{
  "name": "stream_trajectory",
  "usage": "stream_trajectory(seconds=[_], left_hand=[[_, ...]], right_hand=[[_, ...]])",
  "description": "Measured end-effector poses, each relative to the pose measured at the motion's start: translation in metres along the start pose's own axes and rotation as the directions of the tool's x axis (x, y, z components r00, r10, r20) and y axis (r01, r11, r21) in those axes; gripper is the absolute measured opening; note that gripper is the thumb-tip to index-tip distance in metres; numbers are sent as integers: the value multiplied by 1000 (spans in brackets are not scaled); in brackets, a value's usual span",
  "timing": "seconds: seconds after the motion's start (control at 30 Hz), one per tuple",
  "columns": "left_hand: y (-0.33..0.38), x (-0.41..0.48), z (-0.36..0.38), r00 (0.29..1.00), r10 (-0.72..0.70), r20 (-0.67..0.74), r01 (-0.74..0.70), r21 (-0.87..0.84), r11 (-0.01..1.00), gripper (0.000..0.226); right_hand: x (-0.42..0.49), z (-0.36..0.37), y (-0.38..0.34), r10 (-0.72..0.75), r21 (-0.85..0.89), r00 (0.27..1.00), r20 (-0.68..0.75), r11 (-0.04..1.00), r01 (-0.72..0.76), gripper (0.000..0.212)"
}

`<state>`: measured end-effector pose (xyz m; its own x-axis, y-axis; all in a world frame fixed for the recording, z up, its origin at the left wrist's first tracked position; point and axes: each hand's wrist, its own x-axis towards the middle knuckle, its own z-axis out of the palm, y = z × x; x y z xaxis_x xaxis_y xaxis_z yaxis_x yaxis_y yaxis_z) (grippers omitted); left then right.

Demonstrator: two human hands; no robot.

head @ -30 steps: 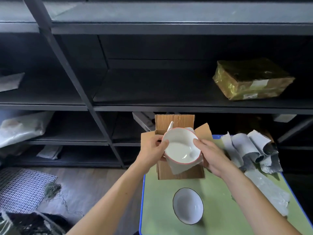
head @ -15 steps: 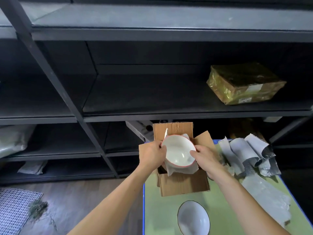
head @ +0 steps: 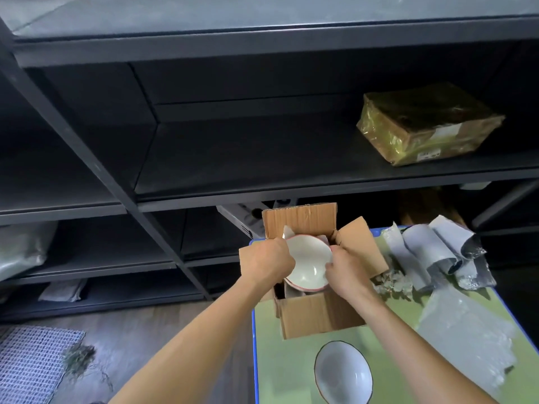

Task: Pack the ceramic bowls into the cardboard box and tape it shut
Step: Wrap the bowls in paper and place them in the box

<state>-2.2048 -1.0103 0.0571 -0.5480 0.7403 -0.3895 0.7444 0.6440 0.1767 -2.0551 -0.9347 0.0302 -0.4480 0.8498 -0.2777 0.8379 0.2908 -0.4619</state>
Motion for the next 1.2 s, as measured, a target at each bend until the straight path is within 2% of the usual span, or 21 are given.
stream_trajectory(seconds=[0.17, 0.4, 0.53, 0.67, 0.73, 1.0, 1.2], left_hand=[[2, 3, -2, 999, 24, 38, -26, 45, 999, 21], [0, 5, 5, 993, 97, -71, -85, 156, 984, 19], [-10, 5, 13, 976, 179, -125, -157, 172, 973, 3], [-25, 7, 10, 966, 253, -51, -250, 52, 967, 30], [-26, 8, 8, 969, 245, -44, -243, 49, 969, 37], [-23, -1, 18, 956, 233, -177, -226, 56, 972, 42], [-27, -5, 19, 943, 286, -172, -284, 37, 958, 47]], right_hand=[[-5, 7, -8, -25, -94, 999, -37, 995, 22, 40], [-7, 12, -4, -155, -319, 986, -57, 939, 129, 65], [-6, 12, -2, -179, -340, 982, -50, 928, 152, 68], [-9, 12, -1, -217, -311, 973, -80, 933, 183, 69], [-9, 10, -1, -232, -305, 969, -85, 932, 197, 68], [-13, -6, 2, -263, -297, 961, 81, 914, 275, 73], [-12, -8, 0, -280, -324, 956, 85, 900, 292, 74]])
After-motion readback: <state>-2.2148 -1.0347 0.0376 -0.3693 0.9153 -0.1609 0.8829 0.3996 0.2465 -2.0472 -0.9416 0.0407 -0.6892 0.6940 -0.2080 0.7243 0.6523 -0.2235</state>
